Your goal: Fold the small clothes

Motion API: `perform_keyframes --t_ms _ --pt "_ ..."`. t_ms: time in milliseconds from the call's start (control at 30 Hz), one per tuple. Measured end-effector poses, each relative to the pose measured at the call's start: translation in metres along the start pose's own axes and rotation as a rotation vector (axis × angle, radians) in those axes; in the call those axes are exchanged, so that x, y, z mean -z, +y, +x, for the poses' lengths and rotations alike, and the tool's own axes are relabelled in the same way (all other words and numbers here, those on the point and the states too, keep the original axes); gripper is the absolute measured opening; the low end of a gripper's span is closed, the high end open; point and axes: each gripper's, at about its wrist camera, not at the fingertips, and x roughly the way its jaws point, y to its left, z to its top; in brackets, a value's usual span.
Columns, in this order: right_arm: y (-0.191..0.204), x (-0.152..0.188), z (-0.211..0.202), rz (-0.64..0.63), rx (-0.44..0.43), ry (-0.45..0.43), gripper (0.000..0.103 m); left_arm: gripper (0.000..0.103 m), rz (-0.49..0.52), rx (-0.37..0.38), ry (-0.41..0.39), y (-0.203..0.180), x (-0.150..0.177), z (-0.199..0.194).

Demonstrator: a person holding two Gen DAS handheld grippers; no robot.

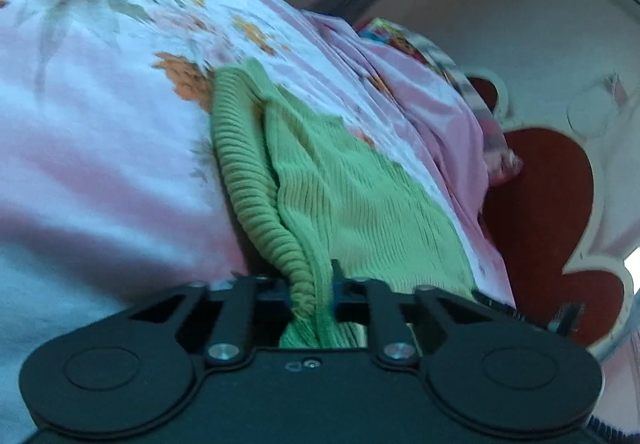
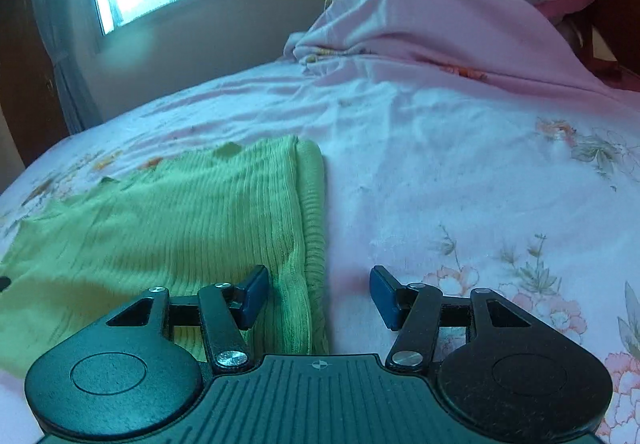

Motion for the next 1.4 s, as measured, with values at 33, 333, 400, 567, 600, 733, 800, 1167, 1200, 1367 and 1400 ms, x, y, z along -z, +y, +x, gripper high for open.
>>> perform_keyframes --t_ms 33,333,400,567,600,733,800,1167,1200,1367,1400 --pt "-0.002 0.001 -0.003 0.009 -0.008 -0.009 0.056 0.012 0.014 -0.005 0.003 -0.002 -0.001 0.001" --pt "-0.018 0.006 -0.018 0.081 -0.044 -0.036 0.056 0.011 -0.005 -0.013 -0.002 -0.002 -0.003 -0.001" --pt "-0.020 0.005 -0.020 0.095 -0.043 -0.049 0.056 0.010 0.002 -0.018 -0.012 -0.008 -0.004 -0.004" --pt "-0.036 0.007 -0.037 0.116 -0.037 -0.079 0.056 0.010 -0.003 -0.051 -0.015 -0.038 -0.024 -0.011" --pt "-0.042 0.008 -0.041 0.122 -0.032 -0.084 0.056 0.010 0.010 -0.085 0.000 -0.050 -0.031 -0.009" --pt "-0.073 0.013 -0.062 0.170 0.002 -0.118 0.056 0.010 0.065 -0.180 0.061 -0.100 -0.050 0.009" --pt "-0.089 0.015 -0.072 0.197 0.028 -0.127 0.056 0.010 0.107 -0.223 0.096 -0.131 -0.056 0.024" --pt "-0.165 0.058 -0.128 0.396 0.010 -0.250 0.056 0.010 0.389 -0.289 0.249 -0.302 -0.034 0.161" --pt "-0.173 0.059 -0.129 0.434 -0.011 -0.261 0.056 0.010 0.414 -0.294 0.275 -0.316 -0.025 0.181" --pt "-0.194 0.061 -0.129 0.526 -0.082 -0.273 0.056 0.050 0.402 -0.195 0.338 -0.355 0.021 0.255" --pt "-0.197 0.062 -0.131 0.537 -0.094 -0.280 0.056 0.063 0.390 -0.173 0.336 -0.360 0.027 0.261"
